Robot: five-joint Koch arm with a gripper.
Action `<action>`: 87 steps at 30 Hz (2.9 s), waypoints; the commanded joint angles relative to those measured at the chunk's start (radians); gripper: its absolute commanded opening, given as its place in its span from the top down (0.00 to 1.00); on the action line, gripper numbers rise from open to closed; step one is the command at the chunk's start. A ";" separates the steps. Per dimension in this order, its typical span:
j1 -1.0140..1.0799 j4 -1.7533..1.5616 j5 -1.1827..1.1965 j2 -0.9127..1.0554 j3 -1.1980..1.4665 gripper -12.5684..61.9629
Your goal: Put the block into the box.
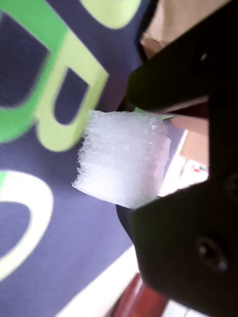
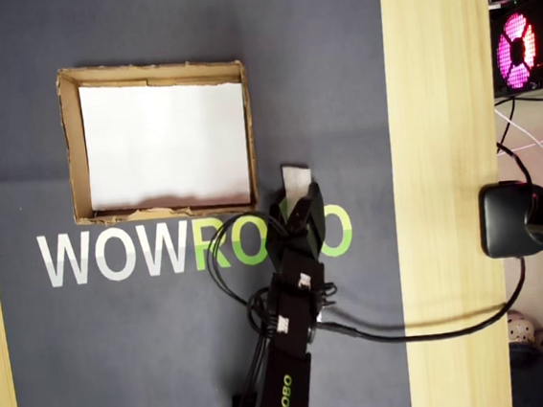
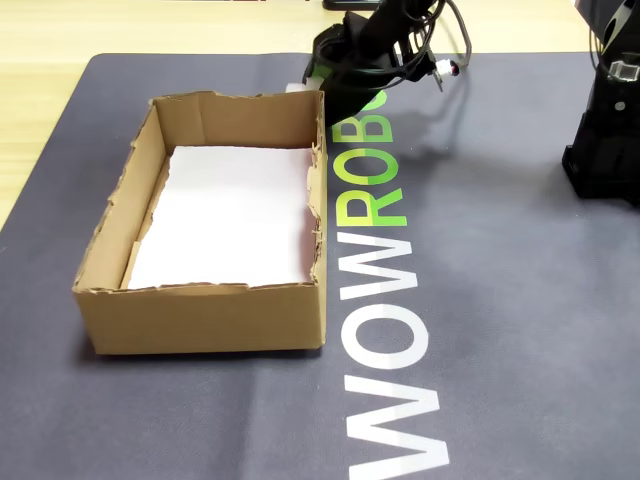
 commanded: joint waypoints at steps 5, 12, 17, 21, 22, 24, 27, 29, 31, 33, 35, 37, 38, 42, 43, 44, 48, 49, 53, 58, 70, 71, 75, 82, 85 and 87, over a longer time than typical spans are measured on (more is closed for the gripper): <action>-0.043 -0.158 -0.451 0.117 -0.057 1.00; -0.278 -0.158 -0.618 0.213 -0.118 1.00; -0.356 -0.129 -0.618 0.290 -0.121 1.00; -0.380 -0.092 -0.618 0.318 -0.098 1.00; -0.387 -0.091 -0.618 0.314 -0.092 1.00; -0.397 -0.092 -0.618 0.305 -0.075 1.00; -0.410 -0.094 -0.618 0.282 -0.043 1.00; -0.413 -0.098 -0.620 0.264 -0.026 1.00; -0.411 -0.104 -0.623 0.238 -0.029 1.00; -0.413 -0.104 -0.632 0.222 -0.055 0.95; -0.414 -0.104 -0.629 0.218 -0.095 0.95; -0.431 -0.086 -0.644 0.204 -0.141 0.79; -0.443 -0.057 -0.649 0.206 -0.166 0.79; -0.528 0.011 -0.646 0.199 -0.255 0.79; -0.535 0.018 -0.647 0.198 -0.259 0.79; -0.545 0.021 -0.649 0.198 -0.261 0.79; -0.589 0.052 -0.678 0.187 -0.276 0.79; -0.597 0.052 -0.683 0.183 -0.284 0.79; -0.609 0.054 -0.796 0.126 -0.387 0.36; -0.600 0.054 -0.798 0.137 -0.379 0.36; -0.572 0.054 -0.802 0.242 -0.298 0.37; -0.563 0.054 -0.827 0.250 -0.298 0.37; -0.506 0.000 -0.934 0.293 -0.232 0.35; -0.410 -0.291 -1.006 0.383 0.017 0.36; -0.388 -0.291 -1.006 0.420 0.063 0.36; -0.374 -0.293 -1.005 0.454 0.100 0.35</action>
